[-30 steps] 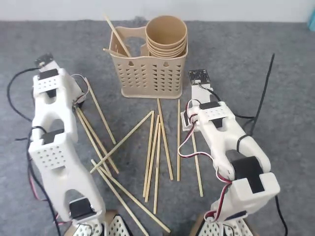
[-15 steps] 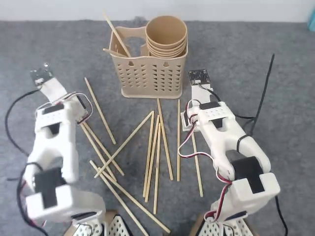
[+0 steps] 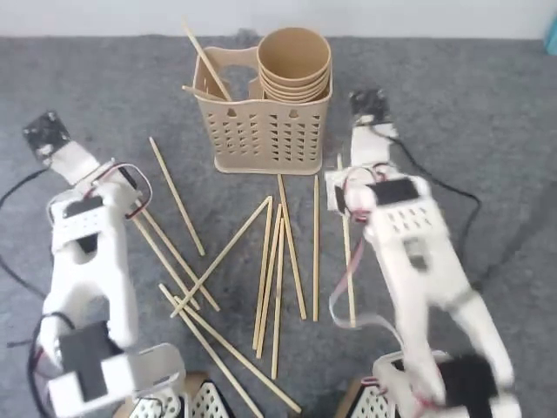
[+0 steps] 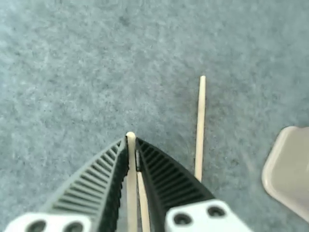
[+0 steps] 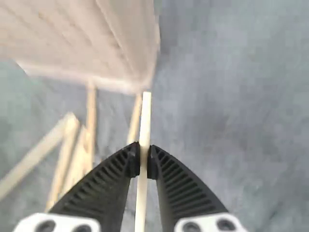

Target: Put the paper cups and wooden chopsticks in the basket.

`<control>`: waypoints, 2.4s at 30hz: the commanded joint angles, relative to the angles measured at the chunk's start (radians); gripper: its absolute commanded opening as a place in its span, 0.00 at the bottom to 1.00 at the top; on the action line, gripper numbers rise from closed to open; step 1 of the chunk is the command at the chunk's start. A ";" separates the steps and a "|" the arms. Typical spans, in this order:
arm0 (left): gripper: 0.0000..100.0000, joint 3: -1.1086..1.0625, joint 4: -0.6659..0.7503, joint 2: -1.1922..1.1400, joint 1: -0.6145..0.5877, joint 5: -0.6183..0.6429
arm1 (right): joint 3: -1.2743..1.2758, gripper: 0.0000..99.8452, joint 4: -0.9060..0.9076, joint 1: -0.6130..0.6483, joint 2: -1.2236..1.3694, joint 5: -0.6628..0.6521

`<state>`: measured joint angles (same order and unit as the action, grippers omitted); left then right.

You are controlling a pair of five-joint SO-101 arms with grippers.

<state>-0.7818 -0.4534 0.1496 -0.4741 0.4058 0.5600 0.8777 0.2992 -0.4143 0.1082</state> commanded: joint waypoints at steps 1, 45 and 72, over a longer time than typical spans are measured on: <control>0.01 -0.140 0.149 0.195 0.017 0.018 | -0.028 0.01 -0.038 -0.012 -0.289 0.014; 0.01 -0.427 0.371 0.485 0.040 0.017 | -1.671 0.13 -0.128 0.179 0.908 0.129; 0.01 -0.430 0.370 0.483 0.038 0.017 | -1.962 0.01 0.924 -0.024 0.783 0.175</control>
<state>-1.2160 -0.1097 0.5961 -0.4465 0.4181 -1.5113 1.7568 0.3330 0.4787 0.2800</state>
